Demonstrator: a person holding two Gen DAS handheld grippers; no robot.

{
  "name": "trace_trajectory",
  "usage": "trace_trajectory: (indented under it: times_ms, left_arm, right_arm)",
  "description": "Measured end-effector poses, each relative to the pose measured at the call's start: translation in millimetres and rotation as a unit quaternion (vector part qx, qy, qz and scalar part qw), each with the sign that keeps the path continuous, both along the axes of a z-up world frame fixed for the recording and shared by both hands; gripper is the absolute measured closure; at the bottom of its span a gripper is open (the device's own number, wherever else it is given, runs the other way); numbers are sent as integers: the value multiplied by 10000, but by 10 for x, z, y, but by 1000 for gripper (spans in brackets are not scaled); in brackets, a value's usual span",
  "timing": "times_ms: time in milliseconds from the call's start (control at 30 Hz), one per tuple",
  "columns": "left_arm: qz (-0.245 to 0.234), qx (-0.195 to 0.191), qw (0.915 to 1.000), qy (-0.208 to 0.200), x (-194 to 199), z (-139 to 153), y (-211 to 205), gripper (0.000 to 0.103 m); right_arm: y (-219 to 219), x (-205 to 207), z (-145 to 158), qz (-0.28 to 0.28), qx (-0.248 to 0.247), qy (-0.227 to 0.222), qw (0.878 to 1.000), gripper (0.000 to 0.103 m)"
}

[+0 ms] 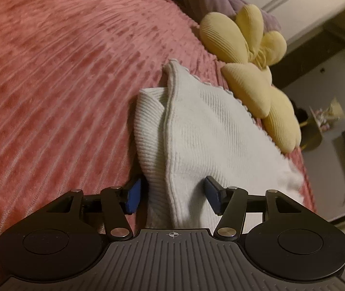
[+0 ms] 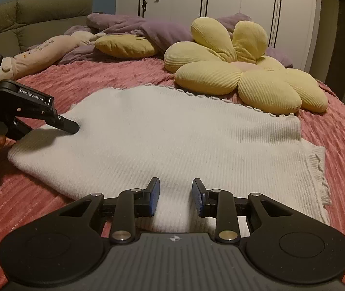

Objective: Fold small clothes

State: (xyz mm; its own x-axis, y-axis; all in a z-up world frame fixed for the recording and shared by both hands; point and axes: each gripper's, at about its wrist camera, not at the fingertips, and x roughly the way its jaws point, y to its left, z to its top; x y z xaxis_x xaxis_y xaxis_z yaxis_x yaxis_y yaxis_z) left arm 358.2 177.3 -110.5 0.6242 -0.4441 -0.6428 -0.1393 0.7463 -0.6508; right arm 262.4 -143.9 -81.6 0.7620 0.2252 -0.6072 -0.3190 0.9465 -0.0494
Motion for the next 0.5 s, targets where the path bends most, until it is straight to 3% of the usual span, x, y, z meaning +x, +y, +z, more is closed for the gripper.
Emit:
trace_trajectory:
  times_ms: [67, 233, 333, 500]
  left_arm:
    - [74, -133, 9999, 55, 0, -3, 39, 42]
    - [58, 130, 9999, 74, -30, 43, 92, 38]
    - [-7, 69, 10000, 48, -41, 20, 100, 38]
    - [-149, 213, 9997, -9, -4, 23, 13, 43]
  right_arm:
    - [-10, 6, -3, -14, 15, 21, 10000, 73]
    - [-37, 7, -11, -21, 49, 51, 10000, 73]
    - [-56, 35, -18, -67, 92, 81, 9999, 73]
    - [-27, 51, -14, -93, 123, 54, 9999, 73]
